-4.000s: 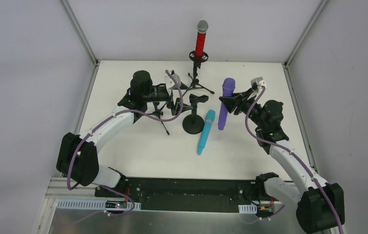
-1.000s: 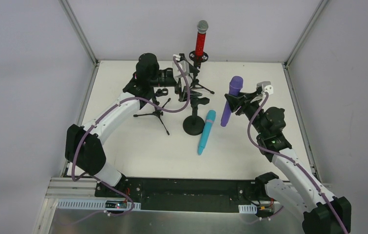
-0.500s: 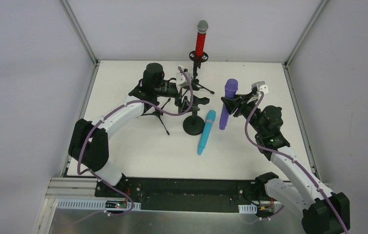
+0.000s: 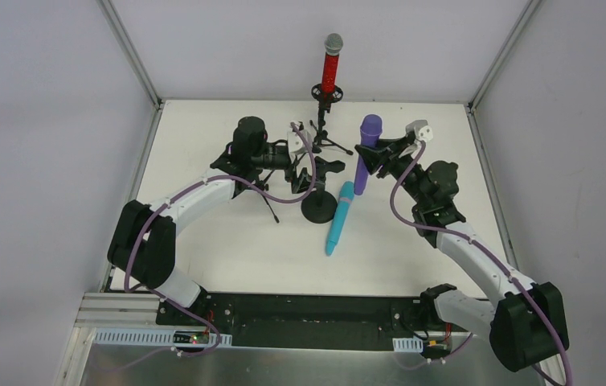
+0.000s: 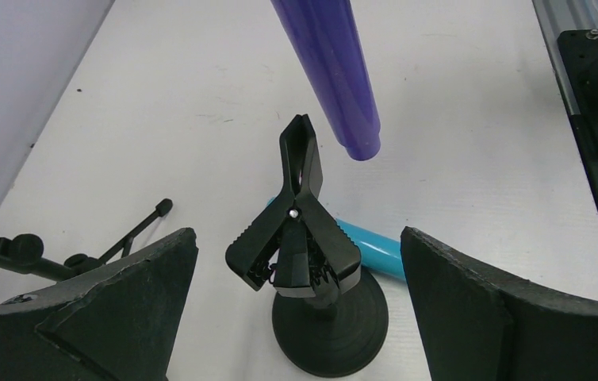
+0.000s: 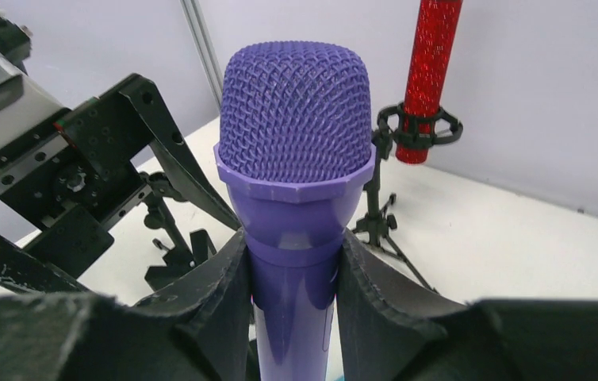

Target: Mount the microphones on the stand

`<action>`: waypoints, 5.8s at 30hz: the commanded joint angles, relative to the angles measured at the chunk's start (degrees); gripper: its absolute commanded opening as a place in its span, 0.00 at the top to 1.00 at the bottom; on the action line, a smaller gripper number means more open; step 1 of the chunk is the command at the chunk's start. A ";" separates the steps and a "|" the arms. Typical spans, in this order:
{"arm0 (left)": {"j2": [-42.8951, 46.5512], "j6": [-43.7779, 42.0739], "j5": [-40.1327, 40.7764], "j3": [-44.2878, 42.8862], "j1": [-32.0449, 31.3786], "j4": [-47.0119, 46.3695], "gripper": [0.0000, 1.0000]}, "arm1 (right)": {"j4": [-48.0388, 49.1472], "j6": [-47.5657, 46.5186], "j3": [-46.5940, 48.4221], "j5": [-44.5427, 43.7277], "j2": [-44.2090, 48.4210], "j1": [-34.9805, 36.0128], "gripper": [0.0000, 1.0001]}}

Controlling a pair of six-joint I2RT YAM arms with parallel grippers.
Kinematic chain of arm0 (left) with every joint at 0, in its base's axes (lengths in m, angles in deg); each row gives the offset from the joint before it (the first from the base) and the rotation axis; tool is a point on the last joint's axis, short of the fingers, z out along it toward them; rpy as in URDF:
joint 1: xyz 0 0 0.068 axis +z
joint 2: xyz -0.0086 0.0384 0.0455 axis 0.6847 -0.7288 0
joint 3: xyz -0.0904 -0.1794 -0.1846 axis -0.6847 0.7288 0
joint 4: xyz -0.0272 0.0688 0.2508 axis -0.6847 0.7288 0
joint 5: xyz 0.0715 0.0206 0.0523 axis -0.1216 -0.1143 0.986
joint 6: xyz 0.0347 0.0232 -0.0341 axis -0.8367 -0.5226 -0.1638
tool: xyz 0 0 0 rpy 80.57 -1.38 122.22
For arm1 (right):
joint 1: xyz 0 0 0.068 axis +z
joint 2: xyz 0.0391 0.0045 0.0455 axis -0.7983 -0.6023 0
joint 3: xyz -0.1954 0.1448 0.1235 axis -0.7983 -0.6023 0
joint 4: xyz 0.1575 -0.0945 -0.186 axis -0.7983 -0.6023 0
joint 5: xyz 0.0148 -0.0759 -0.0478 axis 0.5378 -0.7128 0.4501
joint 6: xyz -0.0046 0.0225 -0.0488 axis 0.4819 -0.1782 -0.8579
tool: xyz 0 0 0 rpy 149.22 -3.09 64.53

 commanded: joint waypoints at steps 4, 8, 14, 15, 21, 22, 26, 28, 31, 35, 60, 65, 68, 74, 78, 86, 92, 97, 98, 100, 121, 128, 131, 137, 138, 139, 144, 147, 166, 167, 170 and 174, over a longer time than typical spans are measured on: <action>1.49 -0.95 -0.17 0.44 0.40 -6.16 0.09 | 10.48 -1.52 4.82 4.89 -2.80 -0.21 1.00; 0.96 -0.66 -0.06 0.21 0.38 -6.35 0.15 | 12.09 -0.87 5.77 6.14 -4.05 -0.15 1.00; -0.33 0.15 -0.75 -0.45 0.40 -6.34 0.22 | 12.64 -0.71 7.38 6.93 -5.33 -0.14 1.00; -0.46 0.21 -0.98 -0.48 0.41 -6.29 0.24 | 12.79 -0.60 7.55 7.06 -5.59 -0.16 1.00; -1.45 -1.80 -3.32 -2.66 0.41 -1.45 1.00 | 14.99 0.51 8.45 8.29 -7.54 -0.06 1.00; -1.74 -1.76 -3.92 -3.02 0.41 -0.92 1.00 | 15.84 1.03 8.62 8.66 -8.33 -0.08 1.00; -2.46 -0.77 -5.50 -3.90 0.36 -0.12 1.00 | 20.11 2.70 8.76 9.44 -10.71 1.07 1.00; -2.38 -0.69 -5.28 -3.97 0.40 -0.11 1.00 | 22.48 2.82 8.09 9.10 -11.40 1.90 1.00; -2.29 -0.77 -4.77 -3.79 0.40 -0.10 1.00 | 24.04 2.75 7.30 8.33 -11.56 3.11 1.00; -2.43 -0.57 -4.79 -3.84 0.32 -0.17 1.00 | 25.54 2.44 6.06 7.36 -11.77 4.51 1.00; -1.91 0.21 -4.17 -2.69 0.22 -2.32 0.52 | 28.55 1.43 0.79 3.40 -11.88 7.90 0.93; -1.38 0.53 -4.62 -2.39 0.12 -2.91 0.16 | 27.07 1.27 1.31 3.19 -11.77 7.92 0.75; -1.36 0.91 -4.43 -2.03 0.12 -3.71 0.12 | 26.52 1.16 1.75 3.28 -11.76 7.89 0.69; -1.05 0.90 -3.76 -1.75 0.14 -3.92 0.09 | 25.39 0.99 2.56 3.40 -11.74 8.02 0.46; -0.62 0.81 -3.44 -1.50 0.14 -4.13 0.08 | 24.47 0.73 2.80 3.15 -11.43 8.15 0.33; 0.82 4.95 -2.19 0.04 0.22 -9.75 0.06 | 22.84 1.39 2.24 1.80 -9.43 8.38 0.05; 1.27 7.97 -2.31 0.26 0.27 -12.26 0.02 | 19.56 1.94 1.14 0.66 -6.12 8.36 0.01; 1.15 8.94 -1.93 0.24 0.93 -12.49 0.02 | 16.21 2.78 -1.47 0.15 -2.46 8.38 0.01; 0.96 9.39 -1.99 0.10 1.20 -12.56 0.03 | 15.41 2.78 -2.15 0.07 -1.49 8.37 0.01; 0.52 10.44 -2.78 -0.11 1.78 -12.84 0.03 | 13.82 2.82 -3.66 -0.06 0.21 8.34 0.01; -5.42 6.87 -6.53 1.82 3.66 -12.73 0.03 | 2.18 2.78 -14.46 -0.17 11.82 8.39 0.01; -6.83 6.57 -5.99 3.16 3.58 -14.26 0.03 | 2.14 3.09 -14.52 -0.03 11.24 8.38 0.01; -6.72 5.67 -6.18 4.37 3.57 -15.32 0.05 | 2.14 3.09 -14.77 -0.03 11.27 8.37 0.01; -7.96 4.83 -7.83 4.89 3.51 -15.96 0.14 | 2.34 3.09 -15.02 0.05 10.30 8.35 0.01; -8.21 4.91 -8.04 4.99 3.56 -16.38 0.15 | 2.62 3.05 -15.10 0.11 10.06 8.38 0.01; -8.48 5.31 -8.30 5.06 3.57 -17.07 0.16 | 2.80 2.98 -15.07 0.40 9.52 8.38 0.01; -9.68 9.11 -8.65 5.89 3.57 -23.49 0.23 | 2.23 2.02 -14.86 0.21 8.08 8.45 0.01; -9.88 10.77 -8.93 6.22 3.57 -25.90 0.25 | 2.17 1.71 -15.03 0.06 7.64 8.43 0.01; -11.17 8.26 -13.72 2.47 3.52 -18.52 0.64 | 0.65 -7.40 -14.38 -2.17 0.66 9.91 0.01; -11.12 8.18 -13.98 2.50 3.49 -18.41 0.67 | 0.71 -8.11 -14.08 -2.37 -0.12 10.03 0.01; -10.94 7.49 -14.35 2.34 3.48 -17.69 0.69 | 2.40 -9.31 -13.74 -2.61 -2.42 10.48 0.01; -10.79 7.43 -14.74 2.28 3.48 -17.81 0.62 | 6.25 -9.23 -13.80 -2.53 -6.11 11.28 0.01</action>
